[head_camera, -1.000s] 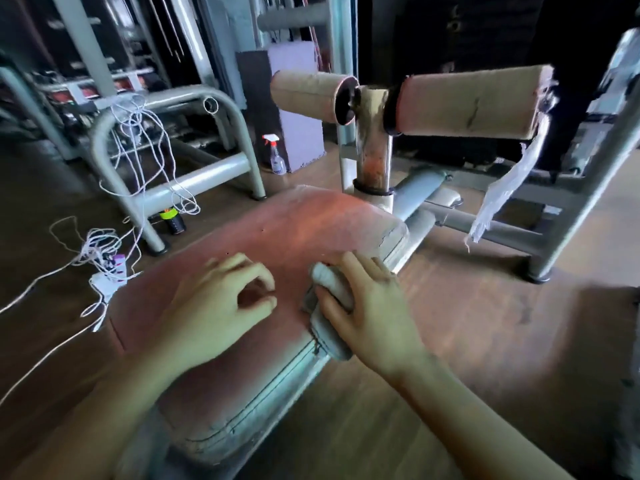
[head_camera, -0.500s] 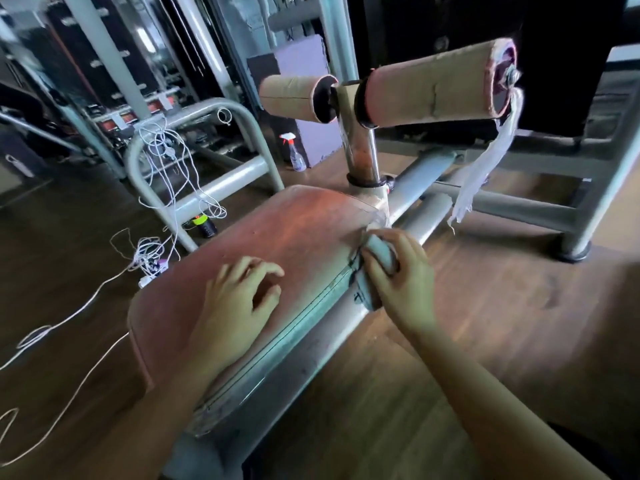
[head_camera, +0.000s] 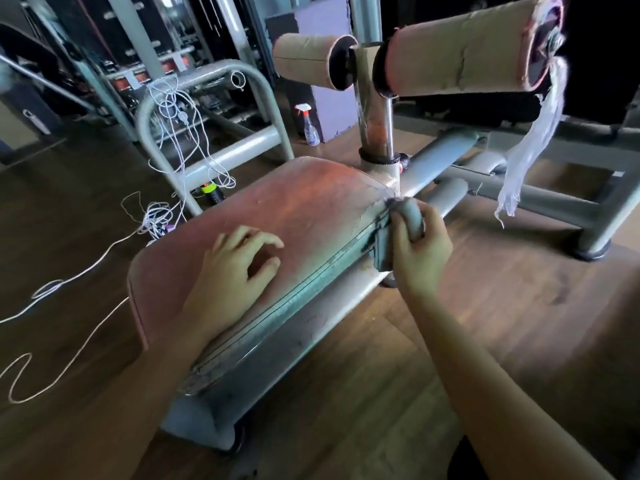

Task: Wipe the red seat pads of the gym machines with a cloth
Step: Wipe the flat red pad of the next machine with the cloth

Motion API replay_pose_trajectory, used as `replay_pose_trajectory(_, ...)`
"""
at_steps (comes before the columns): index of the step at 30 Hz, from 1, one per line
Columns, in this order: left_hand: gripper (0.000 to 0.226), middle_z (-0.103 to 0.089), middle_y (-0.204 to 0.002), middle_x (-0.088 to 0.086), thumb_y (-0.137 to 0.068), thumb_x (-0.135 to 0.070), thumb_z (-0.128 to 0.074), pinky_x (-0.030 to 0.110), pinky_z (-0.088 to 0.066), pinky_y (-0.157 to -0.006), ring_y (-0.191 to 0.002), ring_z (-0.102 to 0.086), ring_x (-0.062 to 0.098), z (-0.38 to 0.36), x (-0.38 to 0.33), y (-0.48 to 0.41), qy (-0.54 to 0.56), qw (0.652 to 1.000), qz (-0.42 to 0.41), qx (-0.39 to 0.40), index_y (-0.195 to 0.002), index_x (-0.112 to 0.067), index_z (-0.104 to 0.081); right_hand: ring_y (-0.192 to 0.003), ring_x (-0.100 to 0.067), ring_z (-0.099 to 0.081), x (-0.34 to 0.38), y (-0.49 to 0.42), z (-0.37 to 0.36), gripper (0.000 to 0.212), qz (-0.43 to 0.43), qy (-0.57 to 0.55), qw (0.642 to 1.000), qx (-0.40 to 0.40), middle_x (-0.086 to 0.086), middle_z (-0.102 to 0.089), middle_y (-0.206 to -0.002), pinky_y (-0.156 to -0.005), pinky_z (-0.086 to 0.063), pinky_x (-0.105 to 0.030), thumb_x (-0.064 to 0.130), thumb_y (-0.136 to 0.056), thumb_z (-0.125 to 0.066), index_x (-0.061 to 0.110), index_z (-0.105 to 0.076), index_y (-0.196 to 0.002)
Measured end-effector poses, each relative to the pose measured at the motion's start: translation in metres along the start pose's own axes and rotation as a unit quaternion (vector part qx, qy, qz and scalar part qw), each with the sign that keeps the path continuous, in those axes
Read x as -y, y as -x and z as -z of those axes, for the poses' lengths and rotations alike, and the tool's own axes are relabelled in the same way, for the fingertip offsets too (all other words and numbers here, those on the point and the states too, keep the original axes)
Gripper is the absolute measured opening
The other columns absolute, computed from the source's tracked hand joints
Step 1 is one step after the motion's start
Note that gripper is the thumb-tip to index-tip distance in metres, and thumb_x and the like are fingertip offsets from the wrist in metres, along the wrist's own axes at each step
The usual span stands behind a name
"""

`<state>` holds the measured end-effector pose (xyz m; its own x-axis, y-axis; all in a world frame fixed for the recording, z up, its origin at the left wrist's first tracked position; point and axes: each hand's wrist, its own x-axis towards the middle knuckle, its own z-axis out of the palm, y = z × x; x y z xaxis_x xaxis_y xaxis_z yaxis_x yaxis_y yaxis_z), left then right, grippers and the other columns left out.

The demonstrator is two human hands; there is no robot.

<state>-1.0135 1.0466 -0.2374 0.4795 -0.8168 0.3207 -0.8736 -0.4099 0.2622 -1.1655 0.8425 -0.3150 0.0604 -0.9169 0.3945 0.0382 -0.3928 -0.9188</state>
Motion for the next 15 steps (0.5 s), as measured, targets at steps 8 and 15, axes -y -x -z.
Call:
replay_pose_trajectory(8,0.034,-0.054,-0.115,-0.016,-0.087,-0.051,-0.041,0.039,-0.038,-0.094,-0.105,-0.048,0.015,-0.003,0.004,-0.001,-0.02,1.0,-0.014,-0.004,-0.11,-0.038,-0.062,-0.112,-0.012,-0.063,-0.003,0.024,0.013,0.023,0.173,0.035,0.977,0.119,0.001,-0.066,-0.118,-0.096,-0.049,-0.028,0.005,-0.091,-0.069,0.008,-0.069,-0.114)
replay_pose_trajectory(15,0.037,-0.052,-0.118,-0.015,-0.085,-0.056,-0.04,0.039,-0.036,-0.09,-0.108,-0.05,0.019,-0.007,0.004,-0.005,-0.051,0.999,0.001,-0.01,-0.11,-0.04,-0.061,-0.1,-0.008,-0.064,0.013,0.003,0.01,0.018,0.12,0.077,0.983,0.112,0.009,-0.069,-0.109,-0.086,-0.051,-0.029,0.013,-0.092,-0.068,0.017,-0.07,-0.11)
